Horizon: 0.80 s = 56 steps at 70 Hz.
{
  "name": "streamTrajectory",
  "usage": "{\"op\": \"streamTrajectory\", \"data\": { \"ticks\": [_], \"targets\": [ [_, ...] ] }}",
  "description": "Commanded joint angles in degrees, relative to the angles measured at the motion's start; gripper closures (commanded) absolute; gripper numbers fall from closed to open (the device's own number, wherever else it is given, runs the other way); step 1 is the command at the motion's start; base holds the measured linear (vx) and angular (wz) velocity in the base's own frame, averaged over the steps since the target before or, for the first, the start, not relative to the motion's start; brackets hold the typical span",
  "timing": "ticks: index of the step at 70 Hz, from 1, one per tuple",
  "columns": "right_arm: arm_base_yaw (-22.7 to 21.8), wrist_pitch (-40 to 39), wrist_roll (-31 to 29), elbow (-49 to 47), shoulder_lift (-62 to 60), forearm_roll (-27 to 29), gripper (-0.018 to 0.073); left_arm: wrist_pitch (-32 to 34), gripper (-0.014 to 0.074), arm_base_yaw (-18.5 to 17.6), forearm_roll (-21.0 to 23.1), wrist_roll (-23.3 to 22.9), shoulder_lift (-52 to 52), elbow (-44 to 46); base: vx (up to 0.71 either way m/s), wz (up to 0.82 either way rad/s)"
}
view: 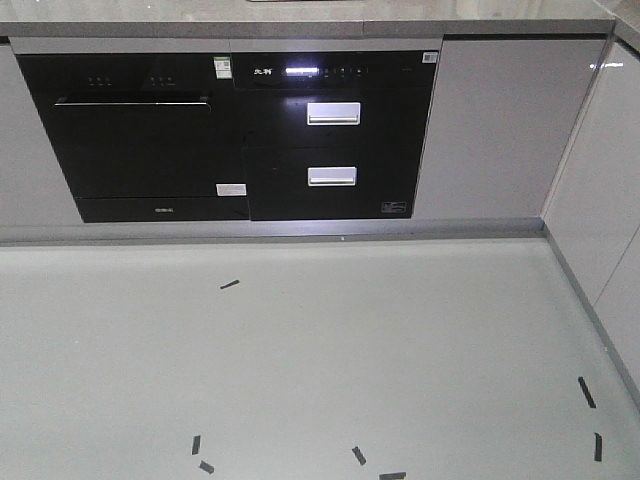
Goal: Transfer vegetables to tray and serve
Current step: 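Drive the base forward toward the counter with the pot and tray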
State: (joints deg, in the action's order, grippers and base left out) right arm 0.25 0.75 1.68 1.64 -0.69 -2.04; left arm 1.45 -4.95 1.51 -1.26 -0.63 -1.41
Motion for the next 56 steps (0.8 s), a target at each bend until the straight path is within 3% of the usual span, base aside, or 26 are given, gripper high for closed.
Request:
{"op": "streamTrajectory", "data": {
  "ticks": [1,56],
  "targets": [
    [-0.30,-4.29,-0.18,0.35,-0.15,-0.38,0.0568,4.05,0.0603,0.23,0.16,-0.37,-0.90,-0.59,0.15,0.02],
    [-0.30,-4.29,-0.18,0.35,-0.15,-0.38,0.0568,4.05,0.0603,0.23,0.16,-0.37,-0.90,-0.59,0.16,0.00]
  ]
}}
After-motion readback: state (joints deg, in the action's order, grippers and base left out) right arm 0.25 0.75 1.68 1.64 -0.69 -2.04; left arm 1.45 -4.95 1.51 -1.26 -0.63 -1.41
